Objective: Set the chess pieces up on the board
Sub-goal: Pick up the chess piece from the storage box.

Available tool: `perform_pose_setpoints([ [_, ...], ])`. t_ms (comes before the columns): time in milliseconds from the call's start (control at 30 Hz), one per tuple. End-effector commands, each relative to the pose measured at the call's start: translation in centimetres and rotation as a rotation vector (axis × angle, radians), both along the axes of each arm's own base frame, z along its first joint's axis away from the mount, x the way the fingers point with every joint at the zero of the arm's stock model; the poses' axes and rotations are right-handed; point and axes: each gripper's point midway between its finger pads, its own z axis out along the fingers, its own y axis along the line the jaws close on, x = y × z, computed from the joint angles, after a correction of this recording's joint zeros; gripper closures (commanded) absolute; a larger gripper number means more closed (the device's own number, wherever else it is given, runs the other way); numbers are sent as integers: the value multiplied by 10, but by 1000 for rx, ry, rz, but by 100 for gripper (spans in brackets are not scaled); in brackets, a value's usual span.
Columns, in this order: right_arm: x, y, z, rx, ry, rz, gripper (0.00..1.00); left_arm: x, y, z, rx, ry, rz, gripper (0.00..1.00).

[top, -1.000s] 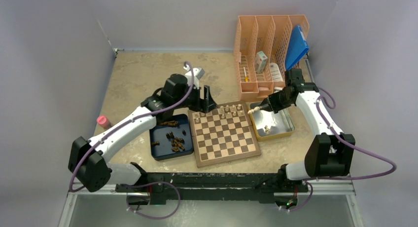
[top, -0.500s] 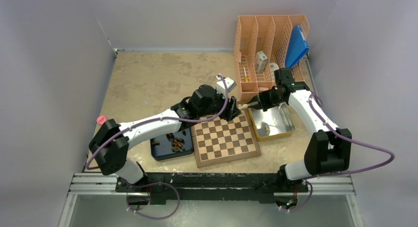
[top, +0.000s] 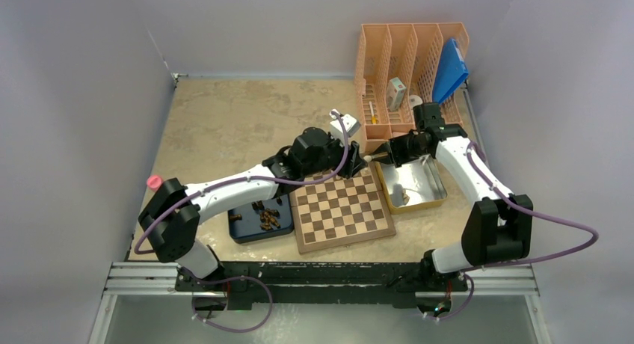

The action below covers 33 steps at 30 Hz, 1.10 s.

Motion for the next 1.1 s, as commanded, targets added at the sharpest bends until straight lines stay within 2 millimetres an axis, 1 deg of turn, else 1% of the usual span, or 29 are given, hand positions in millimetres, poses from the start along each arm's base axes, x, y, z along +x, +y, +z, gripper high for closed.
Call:
perform_pose_setpoints([
  [0, -5, 5, 11, 40, -14, 2, 100, -2, -10, 38, -91, -77, -20, 56],
  [67, -6, 6, 11, 43, -15, 3, 100, -4, -8, 35, -85, -78, -23, 53],
  [233, -7, 7, 11, 55, -10, 12, 100, -7, -4, 24, -55, -70, -15, 53],
  [433, -2, 6, 12, 43, -24, 10, 100, -1, 6, 16, -17, -77, 36, 53],
  [667, -3, 7, 13, 47, -24, 19, 100, 1, 5, 7, -7, -64, 48, 55],
  [767, -3, 7, 13, 49, -26, 23, 100, 1, 5, 8, -15, -69, 46, 60],
  [900, -4, 8, 14, 56, -22, 25, 100, 1, 4, 9, -18, -74, 45, 68],
  [967, -4, 8, 14, 57, -23, 25, 100, 1, 4, 9, -18, -73, 42, 74],
  [1067, -3, 8, 14, 56, -25, 26, 100, 0, 4, 10, -20, -70, 38, 86],
])
